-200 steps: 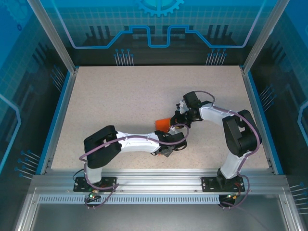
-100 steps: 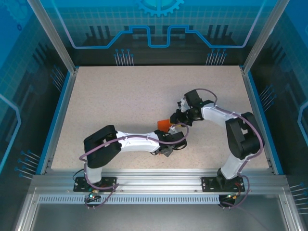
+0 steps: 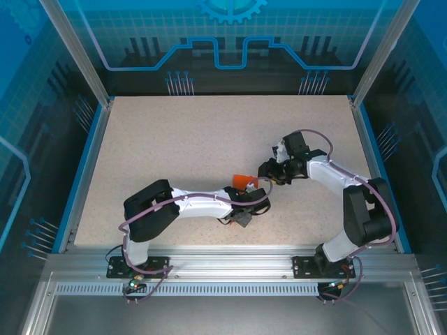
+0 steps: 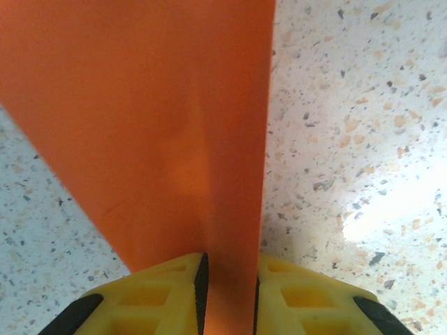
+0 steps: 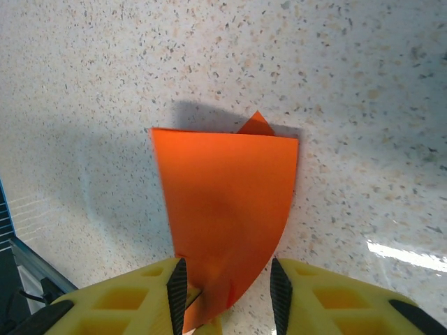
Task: Fold a paper plane with a square sheet of paper (fold left side to right side)
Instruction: Fold the wing for the fifth time at the center of the table.
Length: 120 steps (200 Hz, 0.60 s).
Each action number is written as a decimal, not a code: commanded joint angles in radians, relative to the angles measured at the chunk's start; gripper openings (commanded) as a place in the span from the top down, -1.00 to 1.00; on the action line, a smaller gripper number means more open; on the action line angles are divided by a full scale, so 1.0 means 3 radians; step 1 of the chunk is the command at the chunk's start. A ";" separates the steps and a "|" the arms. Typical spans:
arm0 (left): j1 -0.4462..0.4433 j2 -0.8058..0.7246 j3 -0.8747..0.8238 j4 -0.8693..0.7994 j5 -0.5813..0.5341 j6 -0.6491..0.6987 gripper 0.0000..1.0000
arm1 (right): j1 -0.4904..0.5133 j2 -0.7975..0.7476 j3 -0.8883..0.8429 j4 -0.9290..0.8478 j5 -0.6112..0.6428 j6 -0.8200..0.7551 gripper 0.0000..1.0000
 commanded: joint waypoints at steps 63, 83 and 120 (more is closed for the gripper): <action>0.0361 -0.0330 -0.0373 0.0478 0.0755 -0.0007 0.68 | -0.0221 -0.0481 -0.0425 0.0051 -0.0093 -0.0137 0.16; 0.0512 -0.0478 -0.0565 0.0679 0.1043 -0.0075 0.72 | -0.0221 -0.0601 -0.0548 0.0123 -0.0082 -0.0150 0.14; 0.0774 -0.0763 -0.0887 0.1092 0.1533 -0.0272 0.77 | -0.0213 -0.0749 -0.0716 0.0254 -0.0122 -0.0163 0.11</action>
